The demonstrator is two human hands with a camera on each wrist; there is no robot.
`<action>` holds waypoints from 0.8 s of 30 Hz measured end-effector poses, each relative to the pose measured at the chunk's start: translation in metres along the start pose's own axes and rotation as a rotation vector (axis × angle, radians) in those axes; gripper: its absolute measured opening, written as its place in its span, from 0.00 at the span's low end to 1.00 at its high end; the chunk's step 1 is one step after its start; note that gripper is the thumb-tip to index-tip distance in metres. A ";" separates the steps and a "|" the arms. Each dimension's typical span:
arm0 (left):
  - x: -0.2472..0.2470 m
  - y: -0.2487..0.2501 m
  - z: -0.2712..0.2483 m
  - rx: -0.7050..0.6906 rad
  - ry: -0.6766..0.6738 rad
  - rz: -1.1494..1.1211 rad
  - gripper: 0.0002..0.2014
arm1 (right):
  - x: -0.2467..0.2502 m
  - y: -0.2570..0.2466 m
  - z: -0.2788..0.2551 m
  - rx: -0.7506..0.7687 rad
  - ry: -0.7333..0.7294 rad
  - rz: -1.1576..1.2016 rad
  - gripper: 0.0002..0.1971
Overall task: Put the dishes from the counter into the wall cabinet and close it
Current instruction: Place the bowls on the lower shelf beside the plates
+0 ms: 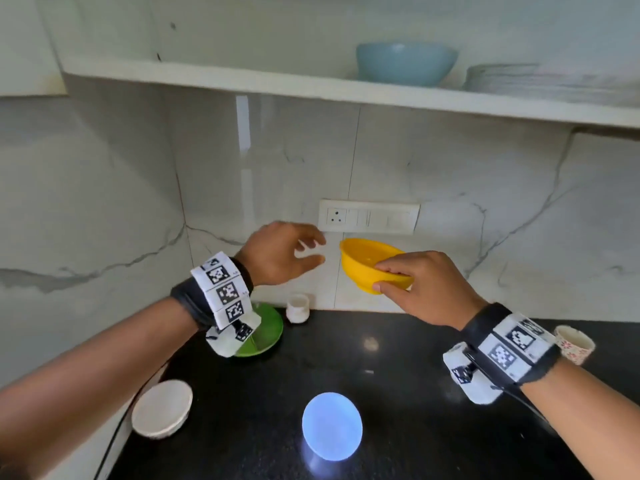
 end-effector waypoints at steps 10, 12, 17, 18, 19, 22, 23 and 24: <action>0.151 0.093 0.030 -0.446 0.454 0.176 0.15 | 0.115 -0.050 0.060 0.223 0.215 -0.028 0.13; 0.175 0.092 0.045 -0.445 0.519 0.222 0.19 | 0.138 -0.059 0.074 0.275 0.254 -0.059 0.13; 0.226 0.075 0.076 -0.274 0.630 0.236 0.30 | 0.195 -0.083 0.112 0.438 0.341 -0.173 0.14; 0.231 0.069 0.080 -0.229 0.616 0.244 0.31 | 0.205 -0.087 0.121 0.459 0.355 -0.200 0.14; 0.234 0.063 0.085 -0.179 0.597 0.260 0.33 | 0.214 -0.090 0.132 0.470 0.371 -0.230 0.15; 0.237 0.048 0.096 -0.014 0.436 0.293 0.52 | 0.238 -0.093 0.173 0.462 0.348 -0.346 0.17; 0.235 0.045 0.099 0.044 0.346 0.278 0.56 | 0.244 -0.093 0.188 0.436 0.324 -0.379 0.18; 0.234 0.043 0.102 0.109 0.258 0.248 0.55 | 0.248 -0.091 0.203 0.403 0.301 -0.403 0.17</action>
Point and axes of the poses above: each hand's wrist, its own z-axis towards the middle knuckle, its own x-axis out of the back of the hand, y = z × x, the point moved 2 cm from there along z, towards the middle knuckle, and after that the axes turned 12 degrees about -z, right-handed, at the moved point
